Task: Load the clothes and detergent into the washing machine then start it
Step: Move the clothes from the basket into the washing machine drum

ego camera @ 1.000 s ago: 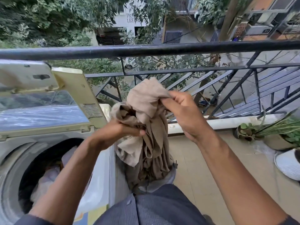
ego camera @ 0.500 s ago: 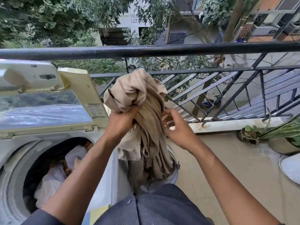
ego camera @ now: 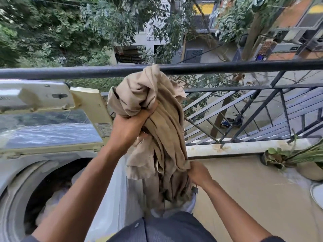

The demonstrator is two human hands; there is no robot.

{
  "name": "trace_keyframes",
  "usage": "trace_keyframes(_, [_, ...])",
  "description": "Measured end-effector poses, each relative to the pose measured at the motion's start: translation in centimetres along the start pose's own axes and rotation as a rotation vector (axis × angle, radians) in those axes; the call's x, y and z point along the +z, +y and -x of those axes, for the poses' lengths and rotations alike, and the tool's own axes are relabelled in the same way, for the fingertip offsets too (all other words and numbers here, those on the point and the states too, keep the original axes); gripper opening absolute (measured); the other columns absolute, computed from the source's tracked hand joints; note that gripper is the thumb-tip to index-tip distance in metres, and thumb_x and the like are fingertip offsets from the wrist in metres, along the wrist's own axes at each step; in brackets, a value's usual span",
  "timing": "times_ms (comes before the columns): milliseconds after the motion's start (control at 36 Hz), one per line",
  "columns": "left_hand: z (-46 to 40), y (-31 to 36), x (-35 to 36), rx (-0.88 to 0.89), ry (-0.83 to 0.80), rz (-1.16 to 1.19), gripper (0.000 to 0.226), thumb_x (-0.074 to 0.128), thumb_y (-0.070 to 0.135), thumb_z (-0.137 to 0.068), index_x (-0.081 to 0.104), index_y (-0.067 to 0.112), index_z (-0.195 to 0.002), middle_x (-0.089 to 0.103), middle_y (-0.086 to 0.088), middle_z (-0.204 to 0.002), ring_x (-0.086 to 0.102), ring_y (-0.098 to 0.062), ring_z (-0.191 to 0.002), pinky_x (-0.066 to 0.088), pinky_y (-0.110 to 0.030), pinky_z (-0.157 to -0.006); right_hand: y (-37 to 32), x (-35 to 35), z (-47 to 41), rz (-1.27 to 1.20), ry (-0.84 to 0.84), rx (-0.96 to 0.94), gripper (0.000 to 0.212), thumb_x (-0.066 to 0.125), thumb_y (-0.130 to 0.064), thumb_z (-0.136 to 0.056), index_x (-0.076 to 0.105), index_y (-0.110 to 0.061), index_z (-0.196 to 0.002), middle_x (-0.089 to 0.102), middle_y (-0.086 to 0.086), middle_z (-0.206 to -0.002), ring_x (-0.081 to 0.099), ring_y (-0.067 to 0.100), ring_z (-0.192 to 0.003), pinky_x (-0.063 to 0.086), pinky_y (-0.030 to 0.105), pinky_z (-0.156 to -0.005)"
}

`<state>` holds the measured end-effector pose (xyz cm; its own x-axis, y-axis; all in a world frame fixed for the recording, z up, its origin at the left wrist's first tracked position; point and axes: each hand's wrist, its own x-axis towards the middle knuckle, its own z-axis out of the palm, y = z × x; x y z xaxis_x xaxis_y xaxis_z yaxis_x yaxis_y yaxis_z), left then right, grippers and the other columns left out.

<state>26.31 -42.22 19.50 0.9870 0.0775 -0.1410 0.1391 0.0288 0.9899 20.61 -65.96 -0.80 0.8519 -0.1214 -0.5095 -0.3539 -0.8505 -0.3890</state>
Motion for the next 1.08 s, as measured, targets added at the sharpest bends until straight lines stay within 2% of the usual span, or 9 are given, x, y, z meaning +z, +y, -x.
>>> trace_keyframes(194, [-0.8, -1.5, -1.3, -0.026, 0.078, -0.148, 0.062, 0.086, 0.069, -0.061, 0.079, 0.028, -0.107, 0.082, 0.004, -0.101, 0.080, -0.018, -0.093, 0.067, -0.052, -0.076, -2.1, -8.2, 2.3, 0.169, 0.208, -0.063, 0.017, 0.046, -0.014, -0.086, 0.061, -0.015, -0.093, 0.068, 0.016, -0.111, 0.065, 0.039, -0.105, 0.041, 0.034, -0.070])
trace_keyframes(389, [-0.4, -2.7, -3.0, -0.006, 0.058, -0.381, 0.057, 0.085, 0.079, -0.056, 0.080, 0.034, -0.092, 0.082, 0.005, -0.087, 0.079, -0.020, -0.077, 0.066, -0.053, -0.072, -6.7, -14.3, 6.8, -0.271, 0.424, -0.320, 0.025, 0.045, -0.015, -0.081, 0.068, -0.007, -0.087, 0.070, 0.015, -0.073, 0.068, 0.037, -0.072, 0.058, 0.049, -0.060])
trace_keyframes(472, [0.1, -2.7, -3.0, 0.019, -0.046, -0.432, 0.062, 0.084, 0.081, -0.058, 0.081, 0.035, -0.100, 0.082, 0.008, -0.092, 0.079, -0.015, -0.083, 0.067, -0.048, -0.073, -8.5, -15.6, 8.1, -0.485, 0.455, -0.414, 0.037, 0.047, -0.034, -0.090, 0.068, -0.003, -0.090, 0.072, 0.017, -0.078, 0.069, 0.043, -0.077, 0.058, 0.059, -0.064])
trace_keyframes(556, [1.3, -2.0, -2.6, 0.057, -0.221, -0.404, 0.063, 0.077, 0.093, -0.052, 0.077, 0.054, -0.100, 0.079, 0.025, -0.095, 0.075, 0.005, -0.087, 0.064, -0.027, -0.068, -10.4, -16.4, 8.7, -0.564, 0.521, -0.526, 0.045, 0.050, -0.040, -0.097, 0.067, 0.000, -0.087, 0.070, 0.022, -0.078, 0.066, 0.042, -0.073, 0.054, 0.059, -0.061])
trace_keyframes(694, [3.0, -1.6, -0.4, 0.248, -0.302, -0.359, 0.054, 0.083, 0.084, -0.059, 0.071, 0.064, -0.108, 0.072, 0.038, -0.111, 0.067, 0.016, -0.109, 0.054, -0.007, -0.083, -13.6, -16.6, 10.0, -0.552, 0.597, -0.676, 0.050, 0.054, -0.041, -0.105, 0.055, -0.004, -0.071, 0.055, 0.014, -0.064, 0.042, 0.017, -0.060, 0.042, 0.053, -0.055])
trace_keyframes(778, [2.9, -1.7, 0.8, 0.329, -0.188, -0.279, 0.041, 0.087, 0.066, -0.071, 0.075, 0.054, -0.108, 0.075, 0.032, -0.110, 0.069, 0.011, -0.109, 0.057, -0.011, -0.086, -14.4, -16.8, 10.5, -0.544, 0.539, -0.733, 0.046, 0.054, -0.037, -0.107, 0.064, -0.005, -0.076, 0.061, 0.017, -0.072, 0.048, 0.020, -0.064, 0.044, 0.052, -0.060])
trace_keyframes(917, [1.8, -1.9, -0.1, 0.298, -0.039, -0.240, 0.029, 0.078, 0.062, -0.067, 0.067, 0.073, -0.092, 0.072, 0.040, -0.100, 0.069, 0.010, -0.105, 0.060, -0.033, -0.093, -13.3, -16.5, 10.0, -0.633, 0.334, -0.789, 0.015, 0.065, -0.012, -0.099, 0.076, -0.010, -0.109, 0.075, 0.009, -0.097, 0.071, 0.019, -0.093, 0.058, 0.049, -0.083])
trace_keyframes(972, [1.8, -1.9, -0.5, 0.294, -0.035, -0.238, 0.029, 0.077, 0.063, -0.067, 0.066, 0.074, -0.092, 0.072, 0.039, -0.099, 0.067, 0.014, -0.101, 0.059, -0.033, -0.091, -12.1, -15.8, 9.1, -0.651, 0.312, -0.787, 0.030, 0.065, 0.002, -0.091, 0.072, -0.017, -0.114, 0.075, 0.001, -0.101, 0.070, 0.019, -0.097, 0.058, 0.038, -0.087])
trace_keyframes(1083, [1.7, -1.1, -1.0, 0.283, -0.023, -0.198, 0.027, 0.076, 0.061, -0.066, 0.070, 0.069, -0.091, 0.073, 0.038, -0.099, 0.066, 0.018, -0.099, 0.055, -0.014, -0.079, -9.4, -13.0, 6.5, -0.596, 0.341, -0.616, 0.038, 0.062, 0.005, -0.084, 0.063, -0.031, -0.098, 0.068, 0.002, -0.090, 0.066, 0.017, -0.084, 0.055, 0.037, -0.077])
